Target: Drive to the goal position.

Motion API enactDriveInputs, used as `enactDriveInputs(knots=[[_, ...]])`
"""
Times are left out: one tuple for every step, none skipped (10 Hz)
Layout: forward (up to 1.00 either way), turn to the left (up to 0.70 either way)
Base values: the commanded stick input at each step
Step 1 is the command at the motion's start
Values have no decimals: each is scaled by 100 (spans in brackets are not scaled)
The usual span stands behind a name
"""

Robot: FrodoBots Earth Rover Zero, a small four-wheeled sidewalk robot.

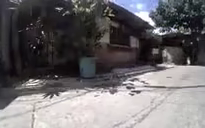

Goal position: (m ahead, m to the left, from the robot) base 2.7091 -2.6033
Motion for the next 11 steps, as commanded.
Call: enactDriveInputs(knots=[[85,0],[85,0],[85,0],[85,0],[85,0],[85,-13],[85,-34],[85,-34],[85,-34],[85,-34],[85,-34]])
